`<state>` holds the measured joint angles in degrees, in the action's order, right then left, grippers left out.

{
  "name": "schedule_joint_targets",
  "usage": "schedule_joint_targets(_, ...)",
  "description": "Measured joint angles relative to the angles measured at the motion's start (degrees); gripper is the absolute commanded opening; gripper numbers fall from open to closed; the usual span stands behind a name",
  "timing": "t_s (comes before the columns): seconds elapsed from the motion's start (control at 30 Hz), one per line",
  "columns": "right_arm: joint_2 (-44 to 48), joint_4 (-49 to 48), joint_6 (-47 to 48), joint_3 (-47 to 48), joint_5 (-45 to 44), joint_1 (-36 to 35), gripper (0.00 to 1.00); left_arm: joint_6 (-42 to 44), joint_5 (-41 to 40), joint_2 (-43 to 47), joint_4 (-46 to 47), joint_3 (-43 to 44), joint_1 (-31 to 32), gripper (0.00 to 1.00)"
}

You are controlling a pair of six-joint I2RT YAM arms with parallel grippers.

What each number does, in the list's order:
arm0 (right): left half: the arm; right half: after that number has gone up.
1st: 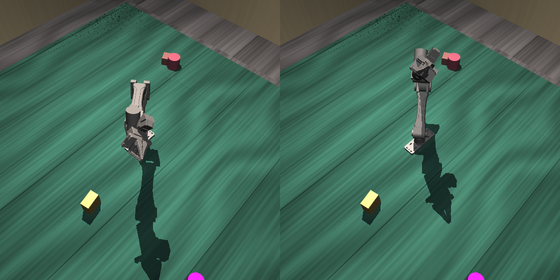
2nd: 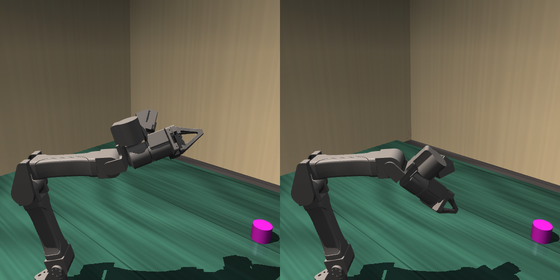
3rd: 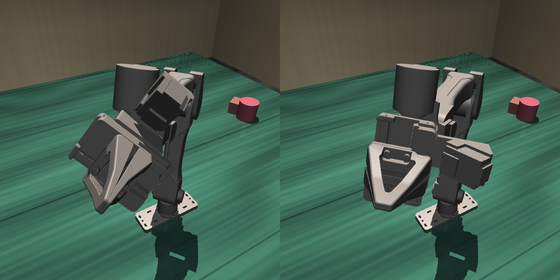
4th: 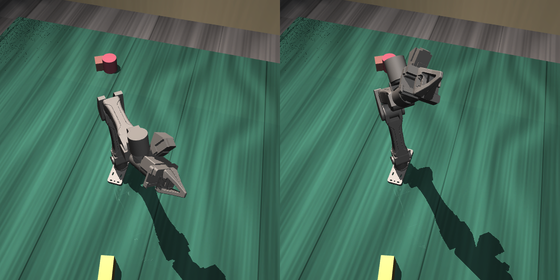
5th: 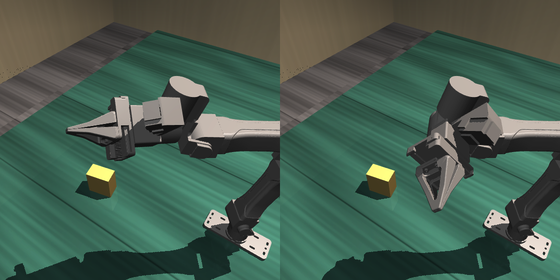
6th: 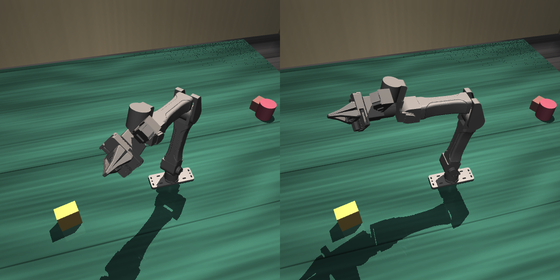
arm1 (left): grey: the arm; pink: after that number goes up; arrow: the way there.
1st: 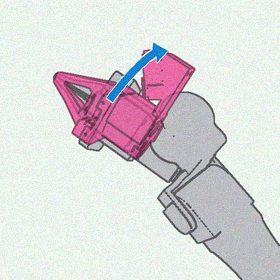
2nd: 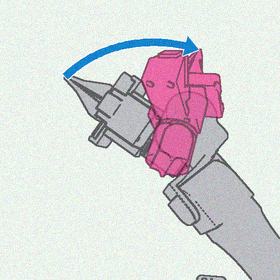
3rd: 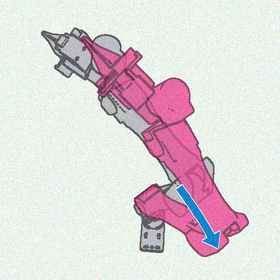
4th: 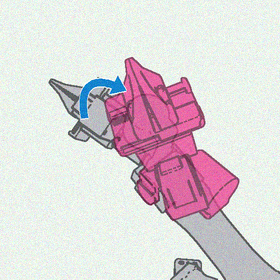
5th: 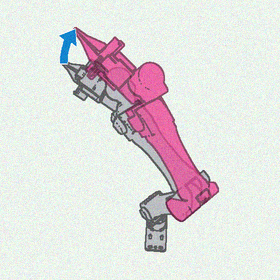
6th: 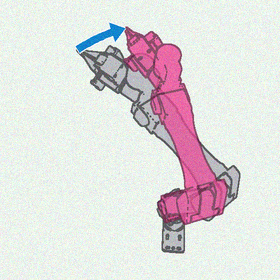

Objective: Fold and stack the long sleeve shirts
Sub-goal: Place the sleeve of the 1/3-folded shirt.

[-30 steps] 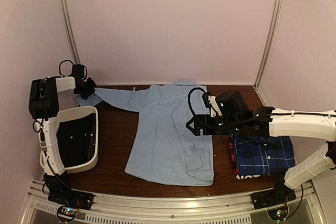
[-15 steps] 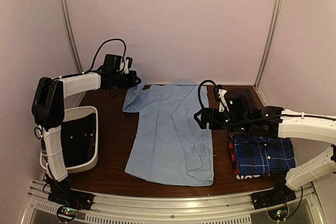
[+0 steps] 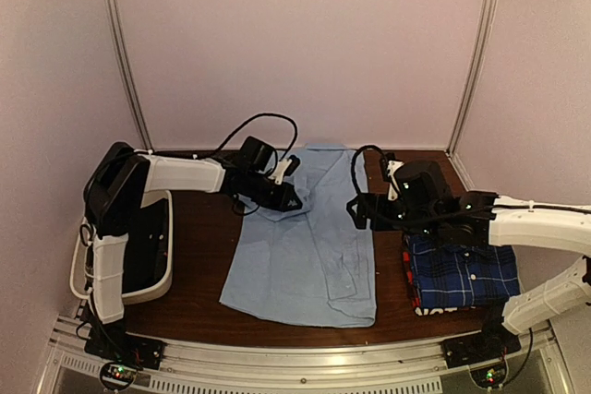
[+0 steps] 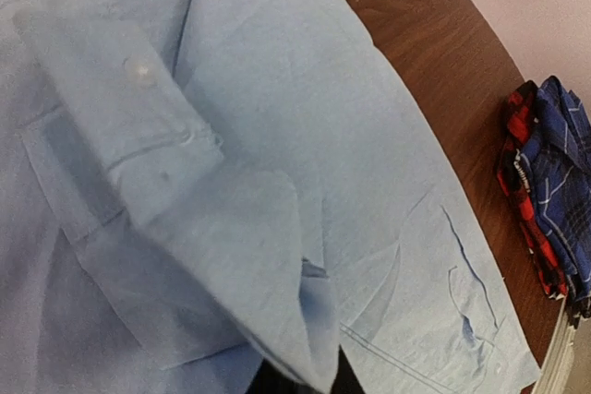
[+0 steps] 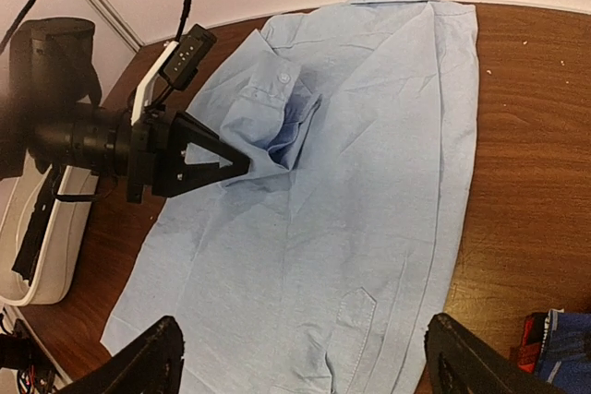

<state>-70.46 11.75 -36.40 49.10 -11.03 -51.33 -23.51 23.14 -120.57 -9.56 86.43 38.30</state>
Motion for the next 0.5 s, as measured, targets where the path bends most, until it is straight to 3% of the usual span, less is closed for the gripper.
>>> schedule_joint_targets(0.07,-0.17,-0.02,0.02,0.0,0.0,0.02,0.92,0.98,0.0,-0.92,-1.92,0.7,0.17,0.31)
schedule_joint_targets(0.27,-0.31,-0.02,0.22,0.0,0.0,0.66,0.93,1.81,-0.5,-0.22,-4.37,2.1,-0.07,0.51)
schedule_joint_targets(0.5,-0.31,0.09,0.7,0.0,0.04,1.99,0.93,0.61,-2.95,7.67,-5.73,-1.31,-0.07,0.62)
